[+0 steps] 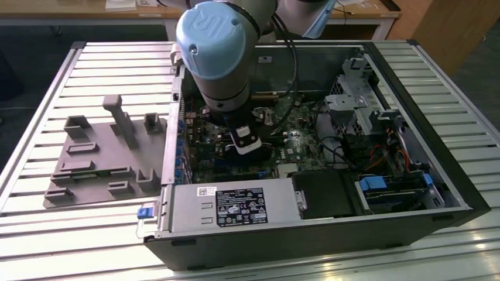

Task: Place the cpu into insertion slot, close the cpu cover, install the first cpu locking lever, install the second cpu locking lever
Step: 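Install the second cpu locking lever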

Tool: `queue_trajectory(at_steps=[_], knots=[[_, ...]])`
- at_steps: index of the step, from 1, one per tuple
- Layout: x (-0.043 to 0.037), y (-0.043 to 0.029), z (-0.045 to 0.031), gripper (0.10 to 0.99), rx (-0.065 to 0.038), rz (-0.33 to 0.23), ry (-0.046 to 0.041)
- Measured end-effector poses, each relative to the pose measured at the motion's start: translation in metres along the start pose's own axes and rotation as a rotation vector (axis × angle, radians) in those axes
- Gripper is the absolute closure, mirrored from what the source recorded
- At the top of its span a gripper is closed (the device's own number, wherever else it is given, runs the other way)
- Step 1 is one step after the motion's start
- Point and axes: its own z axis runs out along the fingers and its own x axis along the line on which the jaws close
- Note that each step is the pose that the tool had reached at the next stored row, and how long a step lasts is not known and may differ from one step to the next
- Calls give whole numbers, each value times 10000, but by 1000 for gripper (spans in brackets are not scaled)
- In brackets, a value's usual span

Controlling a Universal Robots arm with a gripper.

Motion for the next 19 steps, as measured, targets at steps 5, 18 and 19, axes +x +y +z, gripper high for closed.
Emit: queue_trajectory(at_steps=[5, 18, 19], knots=[[2, -4, 25, 984, -45, 6, 9], [3, 34, -52, 984, -45, 7, 9], [2, 41, -71, 984, -47, 7, 9]])
